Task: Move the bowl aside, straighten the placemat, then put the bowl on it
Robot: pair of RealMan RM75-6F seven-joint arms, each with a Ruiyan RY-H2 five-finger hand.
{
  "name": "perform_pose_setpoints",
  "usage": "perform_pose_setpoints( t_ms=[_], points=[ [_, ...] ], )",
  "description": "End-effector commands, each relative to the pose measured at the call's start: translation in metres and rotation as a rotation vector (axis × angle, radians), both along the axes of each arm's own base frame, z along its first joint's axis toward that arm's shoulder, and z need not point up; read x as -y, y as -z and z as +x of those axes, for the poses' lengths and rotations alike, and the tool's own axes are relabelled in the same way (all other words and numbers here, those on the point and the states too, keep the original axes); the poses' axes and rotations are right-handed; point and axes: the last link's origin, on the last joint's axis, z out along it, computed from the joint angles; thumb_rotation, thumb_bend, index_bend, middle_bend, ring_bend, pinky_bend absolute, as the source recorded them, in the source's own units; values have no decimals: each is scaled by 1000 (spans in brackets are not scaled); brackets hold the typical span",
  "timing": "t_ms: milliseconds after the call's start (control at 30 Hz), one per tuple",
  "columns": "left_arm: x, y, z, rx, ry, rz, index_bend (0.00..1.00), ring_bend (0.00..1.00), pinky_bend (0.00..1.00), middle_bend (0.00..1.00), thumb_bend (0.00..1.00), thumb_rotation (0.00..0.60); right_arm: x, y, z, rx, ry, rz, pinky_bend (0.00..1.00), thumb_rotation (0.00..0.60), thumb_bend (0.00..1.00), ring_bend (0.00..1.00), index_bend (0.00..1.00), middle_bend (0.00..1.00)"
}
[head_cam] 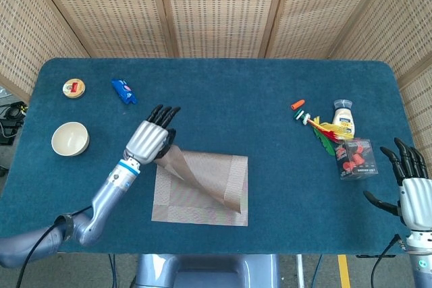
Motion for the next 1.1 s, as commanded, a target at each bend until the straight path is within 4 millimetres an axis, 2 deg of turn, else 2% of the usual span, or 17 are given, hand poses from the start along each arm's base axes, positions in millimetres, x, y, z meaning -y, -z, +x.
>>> perform_pose_setpoints(
  t_ms=[33, 233, 400, 567, 633, 667, 767, 833, 900, 1100],
  points=[
    [-45, -4, 14, 16, -59, 34, 701, 0, 0, 0, 553, 600, 2, 1, -1, -6, 7, -1, 0, 600, 89, 0, 173, 0],
    [-89, 3, 18, -53, -113, 84, 700, 0, 0, 0, 554, 600, 6, 6, -6, -28, 31, 7, 0, 600, 89, 0, 173, 0],
    [-112, 7, 18, -95, -156, 126, 700, 0, 0, 0, 554, 600, 9, 7, -8, -33, 38, 6, 0, 600, 88, 0, 173, 0],
    [-126, 7, 19, -115, -169, 158, 691, 0, 0, 0, 553, 600, 10, 8, -11, -35, 51, 10, 0, 600, 89, 0, 173, 0],
    [-129, 7, 17, -136, -171, 164, 636, 0, 0, 0, 545, 600, 11, 8, -12, -36, 54, 12, 0, 600, 89, 0, 173, 0],
    [-130, 8, 15, -142, -171, 164, 558, 0, 0, 0, 515, 600, 11, 8, -12, -35, 54, 12, 0, 600, 89, 0, 173, 0],
    [-130, 6, 8, -159, -171, 165, 266, 0, 0, 0, 344, 600, 11, 8, -12, -35, 54, 11, 0, 600, 89, 0, 173, 0],
    [-129, 5, 2, -158, -173, 164, 158, 0, 0, 0, 285, 600, 11, 8, -13, -35, 57, 14, 0, 600, 89, 0, 173, 0],
    [-128, 1, -5, -158, -178, 166, 105, 0, 0, 0, 262, 600, 11, 9, -13, -36, 60, 19, 0, 600, 89, 0, 173, 0],
    [-120, -20, -31, -108, -205, 178, 90, 0, 0, 0, 261, 600, 10, 15, -10, -42, 50, 40, 0, 600, 88, 0, 173, 0]
  ],
)
